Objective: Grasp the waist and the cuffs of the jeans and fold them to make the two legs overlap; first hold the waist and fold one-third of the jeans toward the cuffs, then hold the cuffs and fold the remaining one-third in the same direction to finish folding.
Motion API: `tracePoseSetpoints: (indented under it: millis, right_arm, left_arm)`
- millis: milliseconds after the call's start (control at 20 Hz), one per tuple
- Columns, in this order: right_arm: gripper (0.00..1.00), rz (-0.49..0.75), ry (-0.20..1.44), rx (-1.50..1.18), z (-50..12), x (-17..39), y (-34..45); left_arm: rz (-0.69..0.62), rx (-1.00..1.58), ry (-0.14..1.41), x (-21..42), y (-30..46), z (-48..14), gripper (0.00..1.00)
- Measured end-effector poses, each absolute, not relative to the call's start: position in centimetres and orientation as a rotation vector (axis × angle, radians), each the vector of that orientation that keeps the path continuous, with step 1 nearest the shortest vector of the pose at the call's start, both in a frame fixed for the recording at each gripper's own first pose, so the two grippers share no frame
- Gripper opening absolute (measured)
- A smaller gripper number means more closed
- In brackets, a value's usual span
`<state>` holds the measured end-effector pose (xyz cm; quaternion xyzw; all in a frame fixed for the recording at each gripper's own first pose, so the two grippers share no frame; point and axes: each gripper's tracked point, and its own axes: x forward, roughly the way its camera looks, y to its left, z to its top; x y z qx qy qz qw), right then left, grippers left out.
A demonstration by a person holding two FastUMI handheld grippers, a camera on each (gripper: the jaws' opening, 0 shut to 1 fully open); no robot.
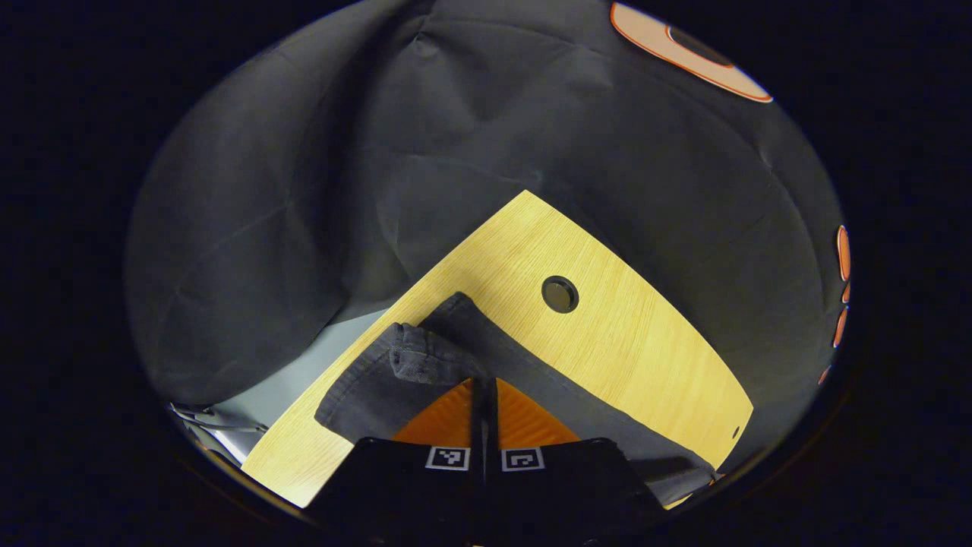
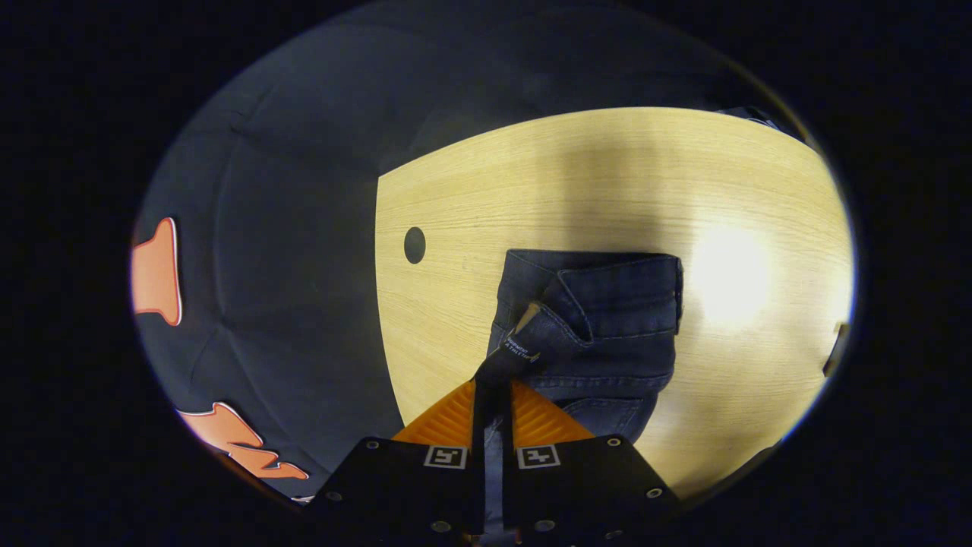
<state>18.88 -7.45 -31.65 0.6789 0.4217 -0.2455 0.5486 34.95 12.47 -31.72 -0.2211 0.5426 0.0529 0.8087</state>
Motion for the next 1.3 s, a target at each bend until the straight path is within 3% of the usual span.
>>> tracePoseSetpoints:
  millis: [250,300,500,550,600,650,700,850,1050,1300]
  right_arm:
    - [0.10,-0.553,0.991,1.603,-31.0,18.8,-7.9]
    - [0.17,-0.543,0.974,1.592,-30.5,18.8,-8.1]
    - [0.53,-0.541,0.958,1.517,-29.9,17.1,-8.9]
    - [0.68,-0.539,0.965,1.488,-29.9,16.6,-9.0]
    - [0.75,-0.534,0.974,1.461,-30.0,16.2,-8.7]
    - [0.95,-0.540,0.984,1.429,-30.2,15.7,-8.8]
    - [0.88,-0.547,0.991,1.392,-30.6,15.1,-8.9]
    - [0.94,-0.572,1.009,1.276,-32.0,13.4,-9.5]
    - [0.96,-0.582,1.062,1.163,-34.3,11.5,-9.3]
    - [0.97,-0.594,1.081,1.130,-36.0,11.0,-8.8]
  left_arm:
    - [0.080,-0.465,1.132,35.8,11.5,-30.2,0.10]
    - [0.066,-0.462,1.116,35.9,11.4,-29.6,0.15]
    - [-0.037,-0.429,1.090,34.2,9.5,-27.4,0.87]
    - [-0.057,-0.394,1.073,33.7,9.2,-27.0,0.84]
    - [-0.079,-0.354,1.060,33.1,8.9,-26.5,0.90]
    - [-0.101,-0.320,1.040,32.8,8.5,-26.0,0.90]
    - [-0.123,-0.295,1.022,32.5,7.8,-25.7,0.90]
    - [-0.189,-0.278,0.906,31.5,6.7,-23.3,0.90]
    - [-0.205,-0.269,0.726,29.3,7.1,-17.7,0.90]
    - [-0.144,-0.215,0.501,27.3,8.6,-10.2,0.89]
